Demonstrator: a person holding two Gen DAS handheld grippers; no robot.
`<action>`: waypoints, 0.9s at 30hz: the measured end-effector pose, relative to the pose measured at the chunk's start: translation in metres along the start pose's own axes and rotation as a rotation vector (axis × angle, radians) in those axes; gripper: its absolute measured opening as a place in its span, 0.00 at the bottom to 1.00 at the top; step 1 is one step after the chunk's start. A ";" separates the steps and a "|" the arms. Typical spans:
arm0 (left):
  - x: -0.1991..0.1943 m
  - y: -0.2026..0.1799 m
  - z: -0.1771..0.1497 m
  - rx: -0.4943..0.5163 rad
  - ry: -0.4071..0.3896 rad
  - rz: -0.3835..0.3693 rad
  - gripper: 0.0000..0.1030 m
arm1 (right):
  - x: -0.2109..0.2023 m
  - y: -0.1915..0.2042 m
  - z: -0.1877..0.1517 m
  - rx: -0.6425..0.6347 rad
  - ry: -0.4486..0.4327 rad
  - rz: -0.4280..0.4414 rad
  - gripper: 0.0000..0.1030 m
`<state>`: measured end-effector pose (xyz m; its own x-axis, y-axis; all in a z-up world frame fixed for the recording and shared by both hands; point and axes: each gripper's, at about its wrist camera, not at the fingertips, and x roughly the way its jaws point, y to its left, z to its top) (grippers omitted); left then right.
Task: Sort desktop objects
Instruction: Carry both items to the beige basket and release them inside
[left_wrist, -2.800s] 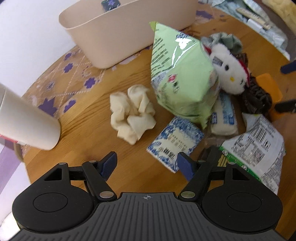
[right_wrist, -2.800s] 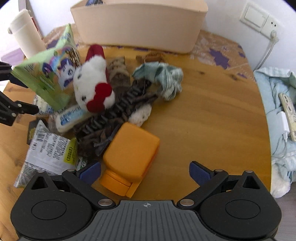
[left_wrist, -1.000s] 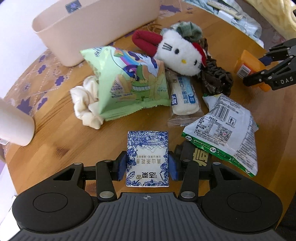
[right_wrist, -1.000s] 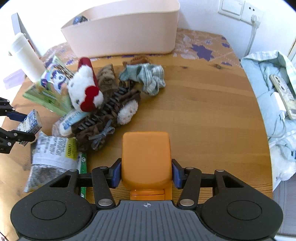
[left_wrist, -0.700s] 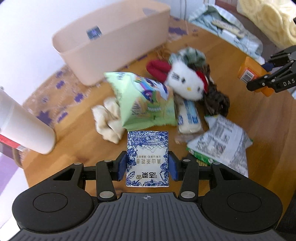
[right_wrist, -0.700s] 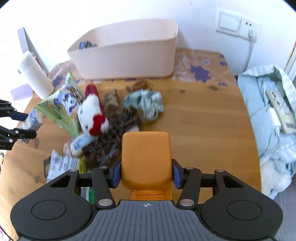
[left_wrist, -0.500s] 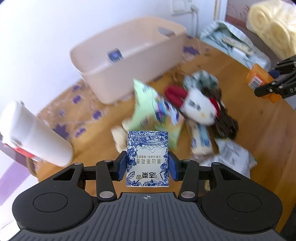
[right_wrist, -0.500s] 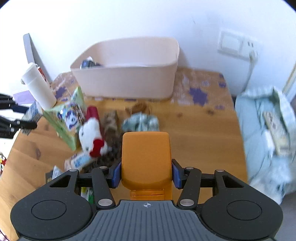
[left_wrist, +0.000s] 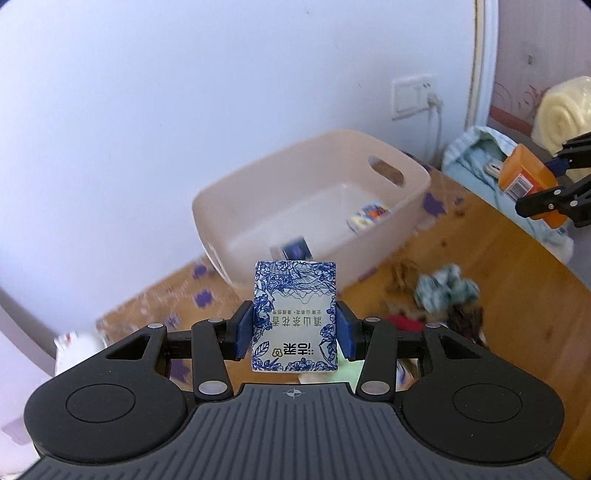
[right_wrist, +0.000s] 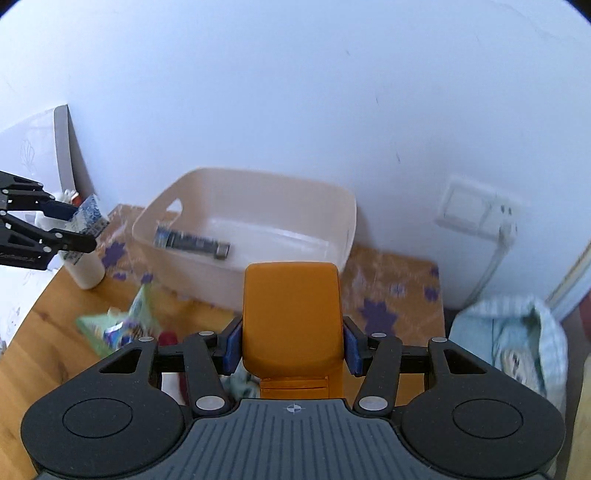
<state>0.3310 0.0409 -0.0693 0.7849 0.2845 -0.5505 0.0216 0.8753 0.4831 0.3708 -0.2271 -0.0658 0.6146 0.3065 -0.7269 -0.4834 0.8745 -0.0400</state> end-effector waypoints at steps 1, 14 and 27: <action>0.002 0.002 0.006 -0.013 -0.008 0.010 0.45 | 0.002 -0.001 0.007 -0.010 -0.006 0.002 0.48; 0.059 0.030 0.064 -0.135 -0.018 0.045 0.45 | 0.067 -0.007 0.074 -0.073 -0.037 -0.014 0.48; 0.150 0.019 0.078 -0.187 0.095 0.089 0.45 | 0.171 -0.003 0.074 -0.008 0.099 -0.048 0.48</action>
<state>0.4975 0.0693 -0.0898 0.7164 0.3919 -0.5772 -0.1673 0.8997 0.4032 0.5234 -0.1493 -0.1390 0.5728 0.2255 -0.7881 -0.4605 0.8839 -0.0818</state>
